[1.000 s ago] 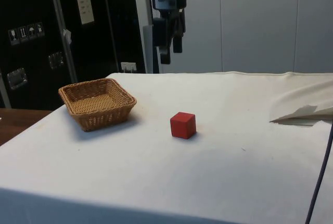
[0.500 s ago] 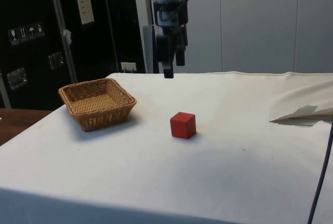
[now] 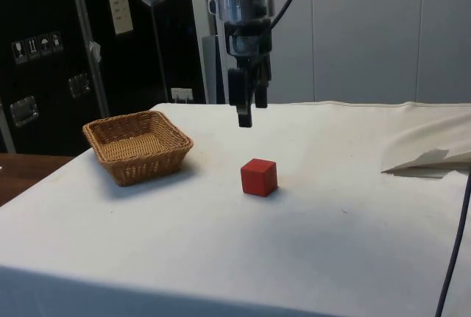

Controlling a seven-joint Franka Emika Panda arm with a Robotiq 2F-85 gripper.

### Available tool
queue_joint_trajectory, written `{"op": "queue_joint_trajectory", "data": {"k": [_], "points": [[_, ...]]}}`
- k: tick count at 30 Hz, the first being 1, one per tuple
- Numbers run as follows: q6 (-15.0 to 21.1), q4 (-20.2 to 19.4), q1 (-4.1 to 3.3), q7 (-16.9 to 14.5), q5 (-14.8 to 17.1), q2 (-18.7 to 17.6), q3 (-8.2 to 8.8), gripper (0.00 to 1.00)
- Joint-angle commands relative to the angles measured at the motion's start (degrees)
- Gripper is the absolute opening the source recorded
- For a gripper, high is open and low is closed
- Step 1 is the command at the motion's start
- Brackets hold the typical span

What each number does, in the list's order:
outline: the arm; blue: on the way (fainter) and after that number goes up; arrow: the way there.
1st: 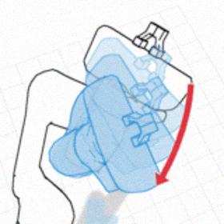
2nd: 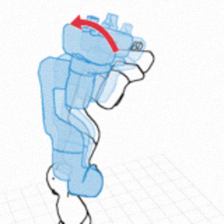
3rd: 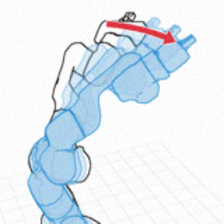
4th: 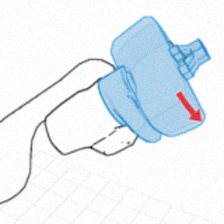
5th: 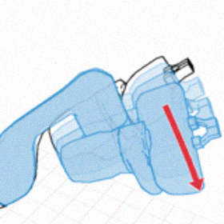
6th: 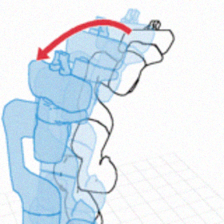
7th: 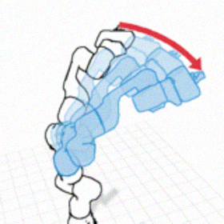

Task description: Pick up the cube and place it into the basket.

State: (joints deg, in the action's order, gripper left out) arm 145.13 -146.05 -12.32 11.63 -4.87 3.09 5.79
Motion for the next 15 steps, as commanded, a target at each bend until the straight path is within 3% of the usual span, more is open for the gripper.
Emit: {"op": "queue_joint_trajectory", "data": {"k": [1,2,15], "points": [[1.26,-0.34,0.11,0.52,-0.52,-0.46,0.06,1.00],[0.34,-0.06,0.06,0.00,0.00,-0.29,0.00,1.00],[6.36,-1.09,0.29,0.97,-0.40,-4.81,0.11,1.00]]}}
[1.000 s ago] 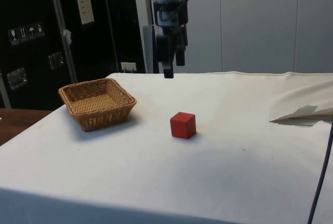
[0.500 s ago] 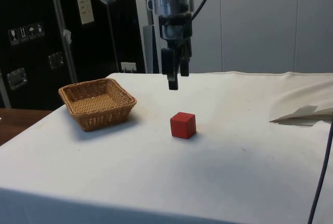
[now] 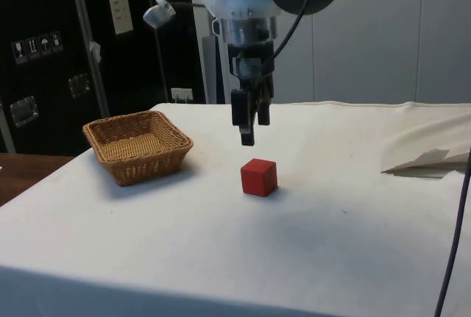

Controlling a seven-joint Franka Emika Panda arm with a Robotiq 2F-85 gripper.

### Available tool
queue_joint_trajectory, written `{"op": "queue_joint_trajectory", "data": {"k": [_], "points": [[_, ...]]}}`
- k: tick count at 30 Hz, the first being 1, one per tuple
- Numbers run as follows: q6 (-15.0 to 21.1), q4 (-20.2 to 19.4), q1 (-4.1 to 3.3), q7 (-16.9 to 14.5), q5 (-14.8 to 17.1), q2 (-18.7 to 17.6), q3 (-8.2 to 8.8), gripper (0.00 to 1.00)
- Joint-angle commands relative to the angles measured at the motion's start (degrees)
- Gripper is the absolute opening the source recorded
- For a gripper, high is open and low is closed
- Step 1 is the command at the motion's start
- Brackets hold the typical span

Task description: Pick up the cube and place it into the basket.

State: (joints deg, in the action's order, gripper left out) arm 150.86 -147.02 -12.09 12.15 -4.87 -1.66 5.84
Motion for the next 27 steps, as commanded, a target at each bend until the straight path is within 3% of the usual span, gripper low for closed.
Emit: {"op": "queue_joint_trajectory", "data": {"k": [1,4,5,11,13,18,27], "points": [[0.97,-0.17,0.06,0.52,-0.40,-0.40,0.06,1.00],[0.52,0.00,0.00,0.11,0.00,-0.63,0.00,1.00],[2.23,-0.17,0.06,0.80,-0.40,-1.66,0.11,1.00],[4.53,-0.23,0.06,1.26,-0.46,-3.67,0.17,1.00],[3.84,-0.06,0.06,0.74,0.00,-3.72,0.00,1.00],[6.65,-0.23,0.00,1.95,-0.63,-5.61,0.29,1.00],[7.91,-0.06,0.00,2.46,-0.40,-7.22,0.34,1.00]]}}
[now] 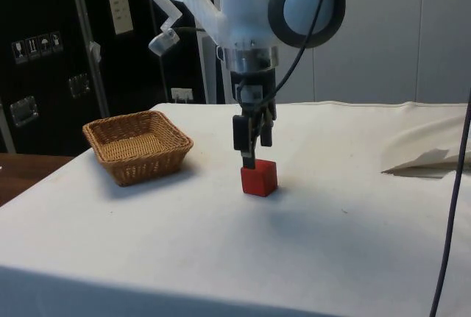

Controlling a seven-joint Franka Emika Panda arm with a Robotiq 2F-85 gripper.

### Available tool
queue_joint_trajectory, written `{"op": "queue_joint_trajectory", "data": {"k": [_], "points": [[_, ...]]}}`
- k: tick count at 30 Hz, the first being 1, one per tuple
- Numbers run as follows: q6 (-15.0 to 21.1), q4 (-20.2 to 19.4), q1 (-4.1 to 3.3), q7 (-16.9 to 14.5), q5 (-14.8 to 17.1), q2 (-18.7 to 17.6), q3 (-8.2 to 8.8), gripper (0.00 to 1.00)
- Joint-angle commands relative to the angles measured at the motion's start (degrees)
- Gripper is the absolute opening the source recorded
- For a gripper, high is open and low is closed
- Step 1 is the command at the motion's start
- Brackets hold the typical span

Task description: Pick up the cube and place it into the basket.

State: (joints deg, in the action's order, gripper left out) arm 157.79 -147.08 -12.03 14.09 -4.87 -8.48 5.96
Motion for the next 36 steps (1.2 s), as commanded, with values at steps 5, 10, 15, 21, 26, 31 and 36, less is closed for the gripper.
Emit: {"op": "queue_joint_trajectory", "data": {"k": [5,10,15,21,26,31,36], "points": [[1.66,0.06,0.00,0.69,-0.23,-1.20,0.17,1.00],[3.09,0.11,0.00,1.15,-0.11,-2.81,0.23,1.00],[4.13,0.17,0.00,1.66,-0.06,-3.95,0.17,1.00],[4.81,0.40,0.00,2.12,0.00,-4.81,0.17,1.00],[4.93,1.09,0.00,2.86,0.06,-5.96,0.17,1.00],[4.81,1.72,-0.06,3.84,0.11,-6.82,0.17,1.00],[4.81,2.12,0.00,4.76,0.11,-7.56,0.11,1.00]]}}
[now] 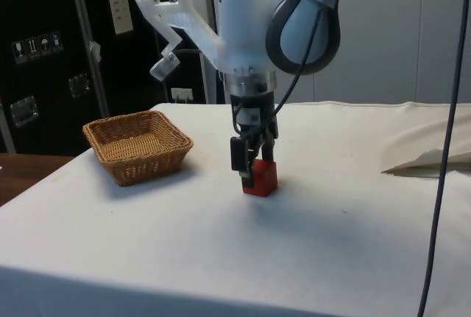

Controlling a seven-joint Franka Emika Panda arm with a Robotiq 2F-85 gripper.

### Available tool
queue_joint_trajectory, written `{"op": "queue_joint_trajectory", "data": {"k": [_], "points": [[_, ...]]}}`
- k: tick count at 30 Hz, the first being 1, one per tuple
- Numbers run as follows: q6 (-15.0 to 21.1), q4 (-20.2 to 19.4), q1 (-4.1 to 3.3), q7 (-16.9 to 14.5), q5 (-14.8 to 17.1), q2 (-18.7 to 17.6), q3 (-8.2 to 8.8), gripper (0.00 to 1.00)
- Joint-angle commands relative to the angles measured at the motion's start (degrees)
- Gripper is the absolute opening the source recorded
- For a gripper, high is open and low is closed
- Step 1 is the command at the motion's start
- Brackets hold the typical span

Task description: Pick up the cube and place it into the basket.

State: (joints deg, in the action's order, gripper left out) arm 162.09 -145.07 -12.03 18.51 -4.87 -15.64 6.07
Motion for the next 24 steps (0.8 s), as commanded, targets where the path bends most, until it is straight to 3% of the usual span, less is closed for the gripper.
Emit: {"op": "queue_joint_trajectory", "data": {"k": [1,4,5,6,7,9,10,13,14,24], "points": [[0.00,0.06,0.00,0.11,0.00,-0.11,0.00,1.00],[0.46,0.23,0.00,0.63,0.11,-0.57,0.00,1.00],[0.40,0.29,0.00,0.74,0.11,-0.63,0.00,0.96],[0.40,0.29,0.00,0.80,0.11,-0.63,0.00,0.88],[0.40,0.29,0.00,0.80,0.11,-0.69,0.00,0.71],[0.00,0.23,0.06,0.63,0.00,-0.40,0.00,0.49],[0.40,0.29,0.00,0.92,0.06,-0.69,0.00,0.49],[0.34,0.29,0.00,0.97,0.06,-0.74,0.00,0.16],[0.40,0.34,0.00,0.97,0.06,-0.74,0.00,0.00],[0.11,0.40,0.00,0.97,0.11,-0.57,0.00,0.01]]}}
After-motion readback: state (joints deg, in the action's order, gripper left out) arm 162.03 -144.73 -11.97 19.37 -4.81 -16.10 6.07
